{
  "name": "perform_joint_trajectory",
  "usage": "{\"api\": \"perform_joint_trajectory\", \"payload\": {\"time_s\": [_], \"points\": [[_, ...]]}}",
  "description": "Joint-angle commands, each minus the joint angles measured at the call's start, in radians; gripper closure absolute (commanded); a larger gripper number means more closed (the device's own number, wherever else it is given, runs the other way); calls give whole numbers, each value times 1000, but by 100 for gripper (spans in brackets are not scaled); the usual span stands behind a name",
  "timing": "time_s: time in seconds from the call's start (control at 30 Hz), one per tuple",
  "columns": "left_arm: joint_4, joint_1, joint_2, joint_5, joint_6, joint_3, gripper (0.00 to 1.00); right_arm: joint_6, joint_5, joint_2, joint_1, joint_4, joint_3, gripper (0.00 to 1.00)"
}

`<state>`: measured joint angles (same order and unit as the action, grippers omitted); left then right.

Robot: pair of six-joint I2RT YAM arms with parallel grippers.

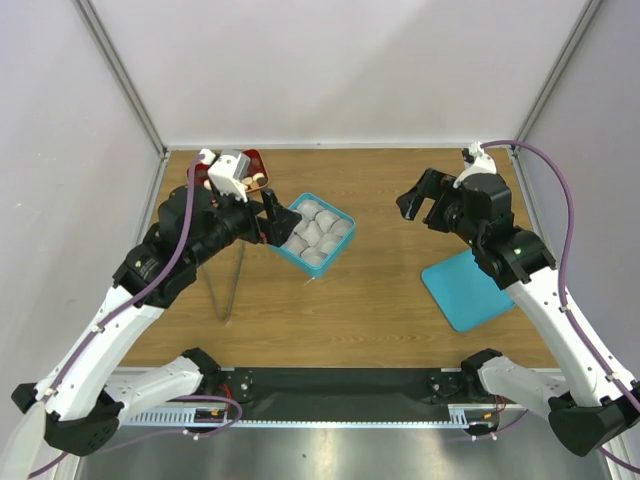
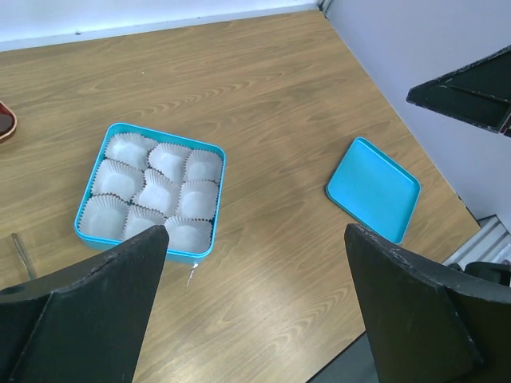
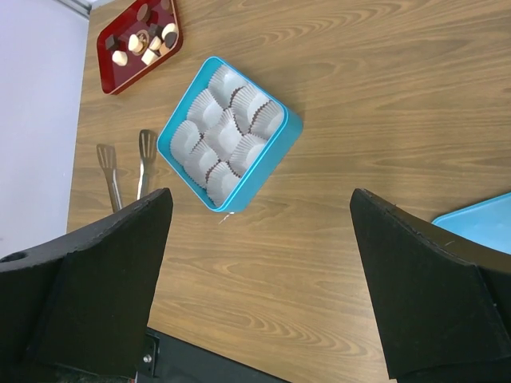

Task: Pack the chocolate

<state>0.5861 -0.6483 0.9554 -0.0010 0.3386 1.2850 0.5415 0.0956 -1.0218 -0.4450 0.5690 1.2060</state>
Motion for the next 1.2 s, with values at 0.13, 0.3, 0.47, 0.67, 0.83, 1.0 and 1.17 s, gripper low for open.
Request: {"api": "perform_joint_trajectory", "payload": {"time_s": [0.13,0.3,0.47,0.67,0.83,1.0,1.17], "points": [[-6,1,-14,-72,-21,13,0,-14,-16,8,12,-24,0,0],[86,2,40,-148,-13,60,0,-14,-14,26,20,-18,-20,0],[282,130,155,-143,59,90,0,-23,-22,55,23,-29,-56,0],[331,225,155,-326,135,-117,0,-89,-75,126,23,-6,-72,0],[236,401,177,-220,188,-288,1,-109,-161,192,23,-40,-109,0],[201,438,216,-329,211,-354,0,-77,-195,233,23,-26,-118,0],[118,457,259,-255,178,-429,0,-74,-243,287,23,-55,-163,0]]}}
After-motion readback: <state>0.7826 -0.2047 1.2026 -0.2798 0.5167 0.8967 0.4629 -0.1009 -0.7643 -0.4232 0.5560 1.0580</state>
